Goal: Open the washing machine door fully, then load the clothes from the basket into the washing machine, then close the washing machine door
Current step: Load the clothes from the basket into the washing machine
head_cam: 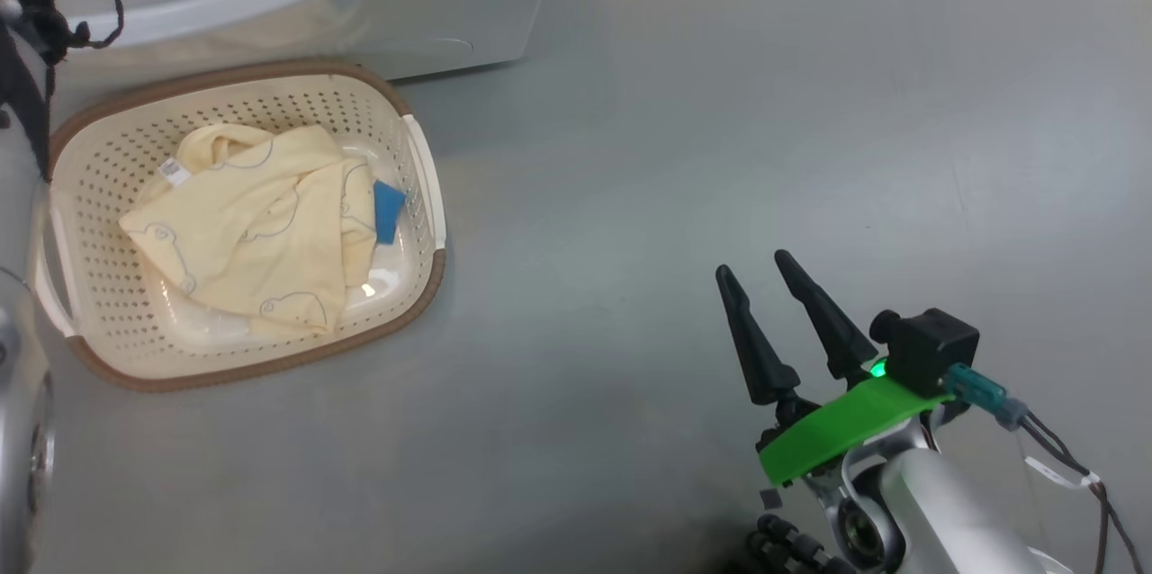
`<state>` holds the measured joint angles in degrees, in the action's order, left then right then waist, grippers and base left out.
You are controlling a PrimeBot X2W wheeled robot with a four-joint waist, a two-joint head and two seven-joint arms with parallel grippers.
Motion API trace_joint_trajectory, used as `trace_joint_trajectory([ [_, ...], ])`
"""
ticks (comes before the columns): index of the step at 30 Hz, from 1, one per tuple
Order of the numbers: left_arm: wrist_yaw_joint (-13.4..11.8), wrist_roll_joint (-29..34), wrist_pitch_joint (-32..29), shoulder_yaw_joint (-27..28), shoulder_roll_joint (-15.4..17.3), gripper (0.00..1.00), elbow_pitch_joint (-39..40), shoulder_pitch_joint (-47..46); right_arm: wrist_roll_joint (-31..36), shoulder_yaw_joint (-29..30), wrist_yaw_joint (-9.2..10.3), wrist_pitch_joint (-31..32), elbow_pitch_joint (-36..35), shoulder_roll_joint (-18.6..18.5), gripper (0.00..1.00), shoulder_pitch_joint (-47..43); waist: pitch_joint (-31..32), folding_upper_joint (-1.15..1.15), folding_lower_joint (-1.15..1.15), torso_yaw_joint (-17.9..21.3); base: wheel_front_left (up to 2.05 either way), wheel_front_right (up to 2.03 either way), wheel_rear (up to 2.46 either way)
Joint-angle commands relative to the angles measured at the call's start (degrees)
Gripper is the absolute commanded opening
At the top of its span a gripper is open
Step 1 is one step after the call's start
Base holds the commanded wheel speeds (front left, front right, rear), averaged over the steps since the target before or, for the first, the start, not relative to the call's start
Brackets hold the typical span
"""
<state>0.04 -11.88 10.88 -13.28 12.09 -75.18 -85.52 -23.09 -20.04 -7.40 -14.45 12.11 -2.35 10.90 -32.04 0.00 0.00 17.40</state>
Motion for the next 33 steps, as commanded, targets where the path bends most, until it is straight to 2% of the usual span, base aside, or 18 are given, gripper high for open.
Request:
trace_joint_trajectory([
  [1, 0.4, -0.7, 0.7, 0.4, 1.6, 1.00, 1.4, -0.8, 0.5, -0.6, -0.09, -0.5, -1.2, -0.5, 1.00, -0.7, 0.5, 0.00, 0.00, -0.4, 0.00, 0.00, 0.00],
  [20, 2.7, -4.9, 4.0, 1.6, -3.3, 1.00, 3.7, 10.9, 3.0, 3.9, -0.09, -0.5, -0.8, -0.5, 1.00, -1.0, 7.8, 0.00, 0.00, -6.7, 0.00, 0.00, 0.00],
  [24, 3.1, -5.4, 4.1, 2.0, -4.4, 1.00, 8.2, 14.9, 3.9, 5.2, -0.09, -0.5, -0.9, -0.5, 1.00, -0.8, 8.7, 0.00, 0.00, -8.4, 0.00, 0.00, 0.00],
  [33, 1.7, -4.6, 4.1, 2.6, -6.1, 1.00, 20.4, 28.6, 5.0, 7.4, -0.09, -0.5, -1.2, -0.5, 1.00, -0.9, 11.2, 0.00, 0.00, -11.0, 0.00, 0.00, 0.00],
])
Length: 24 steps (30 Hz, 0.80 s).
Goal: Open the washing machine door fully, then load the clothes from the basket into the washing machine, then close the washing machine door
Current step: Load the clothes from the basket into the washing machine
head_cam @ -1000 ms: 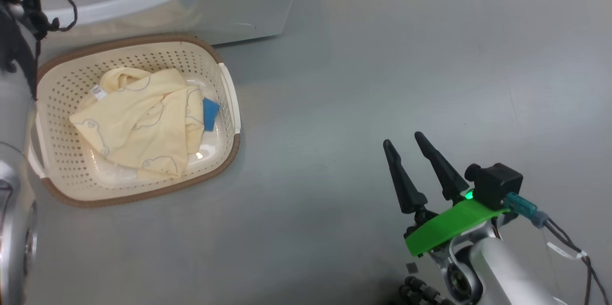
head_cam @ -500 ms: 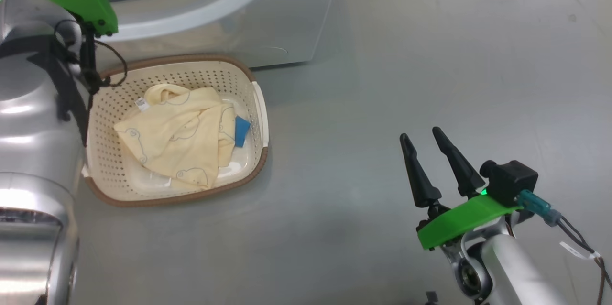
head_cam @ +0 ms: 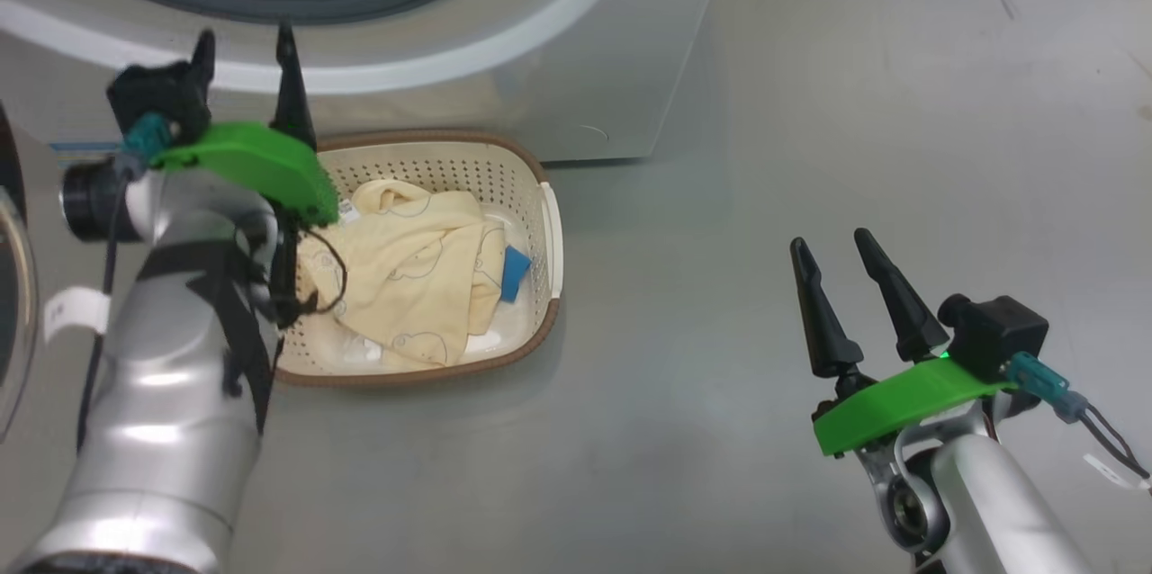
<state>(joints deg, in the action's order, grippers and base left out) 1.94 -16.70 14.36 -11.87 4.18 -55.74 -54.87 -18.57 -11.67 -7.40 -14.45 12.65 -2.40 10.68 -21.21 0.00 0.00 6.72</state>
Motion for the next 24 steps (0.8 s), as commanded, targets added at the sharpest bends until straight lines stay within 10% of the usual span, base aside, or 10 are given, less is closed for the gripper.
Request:
trace_joint_trajectory([
  [1, -0.4, 0.4, 0.6, 1.3, 1.7, 1.00, 2.2, -0.1, 0.5, -0.9, -0.09, -0.5, -1.7, -0.5, 1.00, -0.8, 0.9, 0.00, 0.00, -0.6, 0.00, 0.00, 0.00],
  [24, -1.6, 1.7, 0.6, 4.0, -1.1, 1.00, 26.7, 34.2, 2.8, 0.4, -0.09, -0.5, -1.0, -0.5, 1.00, -4.9, 11.1, 0.00, 0.00, -2.8, 0.00, 0.00, 0.00],
])
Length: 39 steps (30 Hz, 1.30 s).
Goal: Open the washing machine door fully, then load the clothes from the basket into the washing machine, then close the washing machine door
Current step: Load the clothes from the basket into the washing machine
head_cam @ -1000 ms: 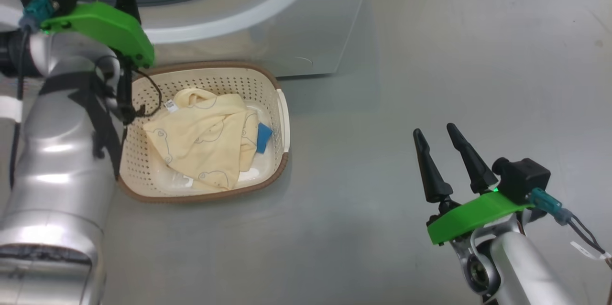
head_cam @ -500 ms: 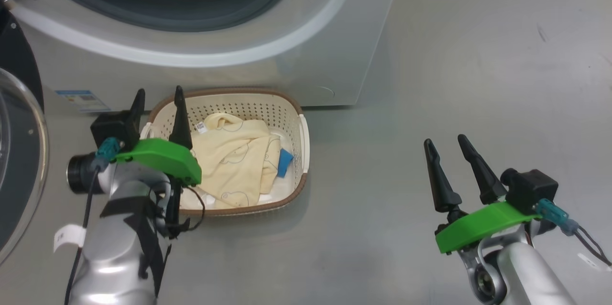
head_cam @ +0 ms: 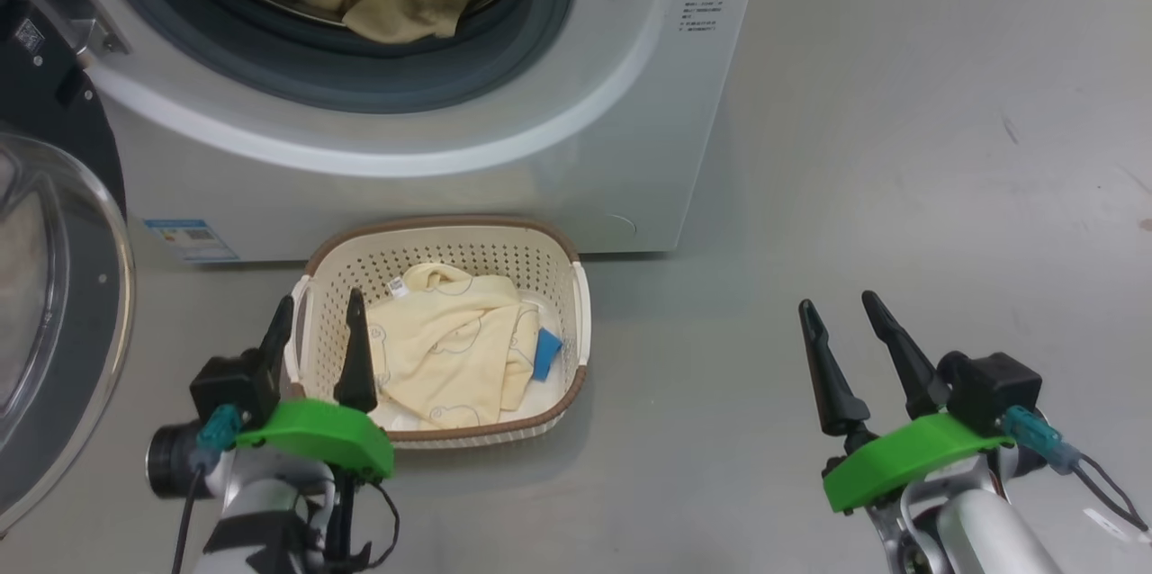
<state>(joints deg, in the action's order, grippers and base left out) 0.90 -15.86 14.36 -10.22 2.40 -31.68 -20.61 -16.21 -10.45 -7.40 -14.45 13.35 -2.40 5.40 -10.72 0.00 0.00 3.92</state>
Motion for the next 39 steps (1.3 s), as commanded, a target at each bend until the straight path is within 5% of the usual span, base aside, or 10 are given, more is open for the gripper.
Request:
trace_joint_trajectory([
  [1, -0.7, 1.2, 0.6, 2.7, 0.7, 1.00, 3.6, 1.1, 0.5, -0.7, -0.09, -0.5, -1.7, -0.5, 1.00, 0.1, 1.0, 0.00, 0.00, 0.1, 0.00, 0.00, 0.00],
  [17, -0.3, 1.4, 0.6, 7.6, 0.5, 1.00, 16.2, 17.7, 0.9, -0.1, -0.09, -0.5, -1.9, -0.5, 1.00, -3.4, 5.3, 0.00, 0.00, 1.2, 0.00, 0.00, 0.00],
  [39, -1.2, -1.8, 0.6, 11.2, 0.5, 1.00, 20.2, 25.0, 1.8, 1.9, -0.09, -0.5, -3.1, -0.5, 1.00, -7.4, 8.9, 0.00, 0.00, 2.5, 0.00, 0.00, 0.00],
])
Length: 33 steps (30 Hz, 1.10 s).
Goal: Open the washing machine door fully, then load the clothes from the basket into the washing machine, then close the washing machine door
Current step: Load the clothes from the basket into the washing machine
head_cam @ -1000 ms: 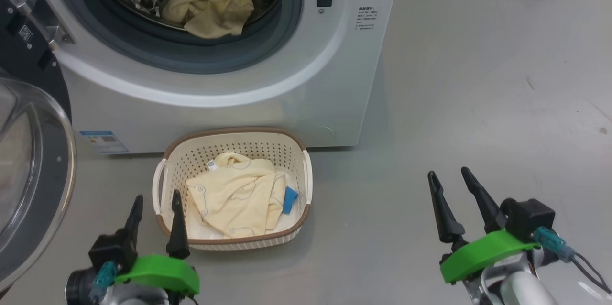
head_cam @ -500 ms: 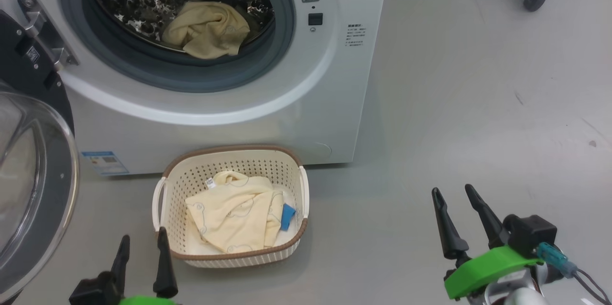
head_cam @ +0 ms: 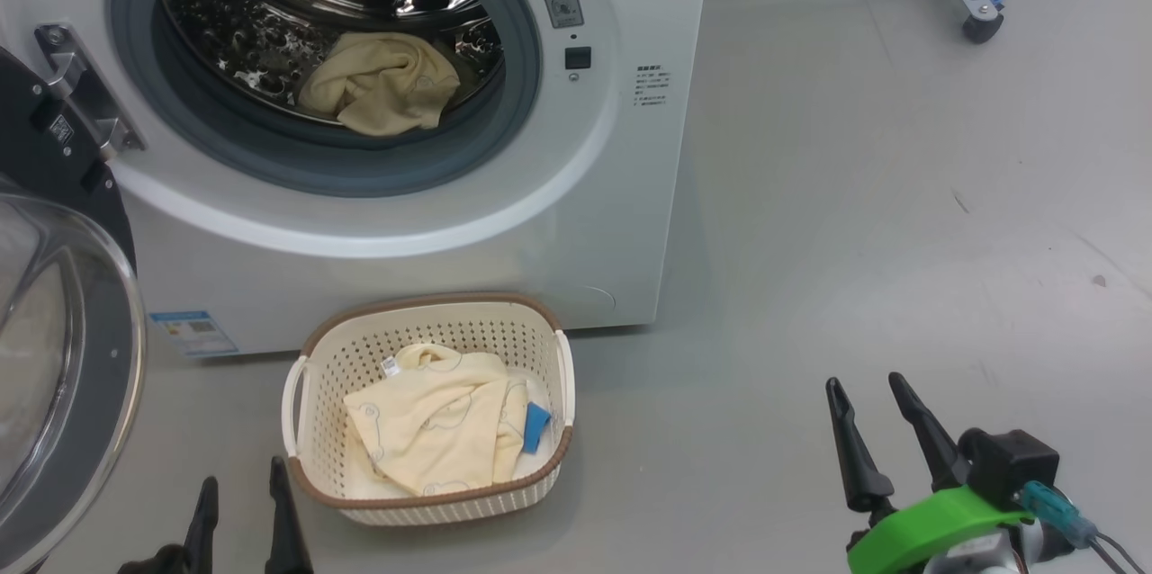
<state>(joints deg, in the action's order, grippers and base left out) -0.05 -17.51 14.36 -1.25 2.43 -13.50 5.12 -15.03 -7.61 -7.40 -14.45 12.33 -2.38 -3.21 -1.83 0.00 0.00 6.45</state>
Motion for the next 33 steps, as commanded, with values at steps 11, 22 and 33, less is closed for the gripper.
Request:
trace_joint_trajectory([
  [11, -0.6, -0.6, 0.6, 2.6, 0.4, 1.00, 2.6, 0.4, 0.7, -0.7, -0.09, -0.5, -2.2, -0.5, 1.00, 0.7, 0.8, 0.00, 0.00, -0.2, 0.00, 0.00, 0.00],
  [22, -0.7, -1.0, 0.6, 2.8, 0.4, 1.00, 3.0, 0.5, 0.8, -1.1, -0.09, -0.5, -2.1, -0.5, 1.00, 0.5, 1.3, 0.00, 0.00, -0.6, 0.00, 0.00, 0.00],
  [33, -0.5, -1.1, 0.6, 2.5, 0.4, 1.00, 2.7, 1.1, 0.9, -1.9, -0.09, -0.5, -1.8, -1.3, 1.00, 0.4, 2.4, 0.00, 0.00, -0.7, 0.00, 0.00, 0.00],
])
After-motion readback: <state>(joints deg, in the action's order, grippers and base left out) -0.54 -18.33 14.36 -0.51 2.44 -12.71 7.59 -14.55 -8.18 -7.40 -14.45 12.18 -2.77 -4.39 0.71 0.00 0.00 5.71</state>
